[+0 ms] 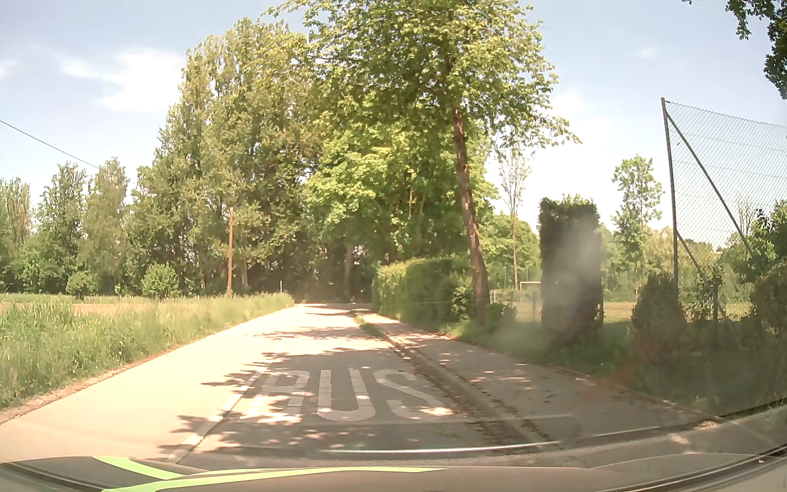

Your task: Follow the waypoints while adhering to traffic rules and regulations

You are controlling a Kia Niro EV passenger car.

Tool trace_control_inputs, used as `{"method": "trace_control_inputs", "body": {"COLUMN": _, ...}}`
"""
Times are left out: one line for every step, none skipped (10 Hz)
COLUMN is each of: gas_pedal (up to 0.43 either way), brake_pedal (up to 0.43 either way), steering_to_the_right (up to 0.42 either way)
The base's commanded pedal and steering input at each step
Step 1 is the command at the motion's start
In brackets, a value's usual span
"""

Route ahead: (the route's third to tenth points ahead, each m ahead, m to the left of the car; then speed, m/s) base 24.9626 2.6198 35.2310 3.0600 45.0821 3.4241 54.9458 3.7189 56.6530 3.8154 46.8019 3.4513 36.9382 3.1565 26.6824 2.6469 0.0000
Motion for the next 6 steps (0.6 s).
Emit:
{"method": "trace_control_inputs", "body": {"gas_pedal": 0.000, "brake_pedal": 0.244, "steering_to_the_right": -0.136}}
{"method": "trace_control_inputs", "body": {"gas_pedal": 0.000, "brake_pedal": 0.201, "steering_to_the_right": -0.160}}
{"method": "trace_control_inputs", "body": {"gas_pedal": 0.000, "brake_pedal": 0.116, "steering_to_the_right": -0.194}}
{"method": "trace_control_inputs", "body": {"gas_pedal": 0.000, "brake_pedal": 0.012, "steering_to_the_right": -0.228}}
{"method": "trace_control_inputs", "body": {"gas_pedal": 0.000, "brake_pedal": 0.000, "steering_to_the_right": -0.260}}
{"method": "trace_control_inputs", "body": {"gas_pedal": 0.000, "brake_pedal": 0.000, "steering_to_the_right": -0.296}}
